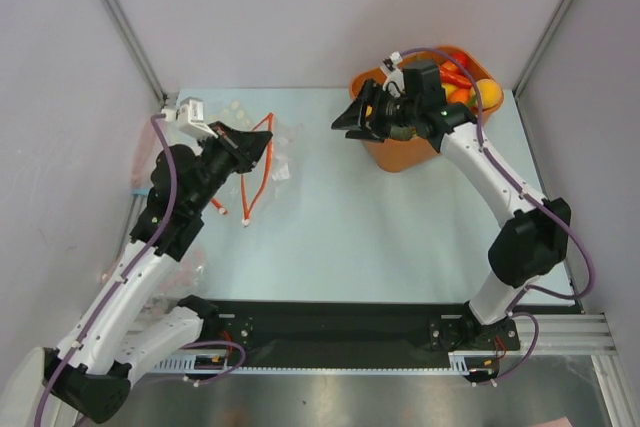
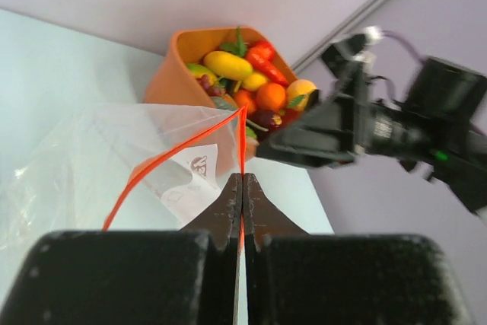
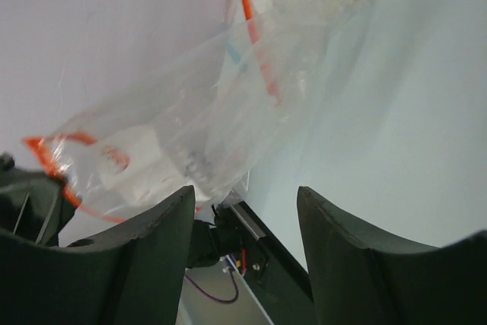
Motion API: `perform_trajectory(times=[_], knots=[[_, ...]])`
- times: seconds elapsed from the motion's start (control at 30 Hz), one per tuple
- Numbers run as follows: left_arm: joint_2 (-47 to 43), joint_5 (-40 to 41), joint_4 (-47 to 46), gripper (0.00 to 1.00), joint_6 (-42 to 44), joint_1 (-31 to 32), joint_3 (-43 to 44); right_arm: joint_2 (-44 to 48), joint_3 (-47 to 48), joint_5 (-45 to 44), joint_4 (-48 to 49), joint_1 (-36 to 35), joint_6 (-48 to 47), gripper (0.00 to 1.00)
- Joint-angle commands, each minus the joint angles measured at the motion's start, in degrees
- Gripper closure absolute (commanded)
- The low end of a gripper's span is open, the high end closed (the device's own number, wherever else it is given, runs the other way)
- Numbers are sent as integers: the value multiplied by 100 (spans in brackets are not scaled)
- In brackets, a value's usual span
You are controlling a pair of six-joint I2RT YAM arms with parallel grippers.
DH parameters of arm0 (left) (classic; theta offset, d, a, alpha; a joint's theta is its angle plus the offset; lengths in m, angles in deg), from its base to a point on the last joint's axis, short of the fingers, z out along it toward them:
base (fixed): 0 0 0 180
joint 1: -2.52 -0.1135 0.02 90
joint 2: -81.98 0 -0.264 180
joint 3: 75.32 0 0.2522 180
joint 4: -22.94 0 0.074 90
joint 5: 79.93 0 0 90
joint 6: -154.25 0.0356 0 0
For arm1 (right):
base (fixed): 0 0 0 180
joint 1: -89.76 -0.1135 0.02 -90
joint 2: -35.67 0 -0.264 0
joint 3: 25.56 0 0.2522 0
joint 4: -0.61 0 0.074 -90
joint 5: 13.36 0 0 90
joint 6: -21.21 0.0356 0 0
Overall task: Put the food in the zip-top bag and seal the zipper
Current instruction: Adjust the zipper food storage bag at the center of the board, then open the zipper of the food storage bag at the center of the board.
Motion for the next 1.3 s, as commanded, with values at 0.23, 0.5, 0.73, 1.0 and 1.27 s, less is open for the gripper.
perform_trajectory(times=[0.23, 0.5, 0.73, 1.0, 1.27], knots=[[762, 854, 285, 100, -141, 91, 353, 377, -45, -561, 601, -1291, -827, 27], [1282, 881, 162, 100, -633, 91, 635, -186, 527, -1089, 240, -1652, -1117, 14], [1616, 854, 48, 100, -800, 205, 881, -521, 994, -1898, -412, -1899, -1460, 25], [1783, 933, -181, 100, -1187, 311, 828, -424, 730, -1740, 2, -1978, -1416, 25], [1748, 1083, -260, 100, -1688, 372, 793, -301, 545, -2231, 231, -2048, -1364, 32]])
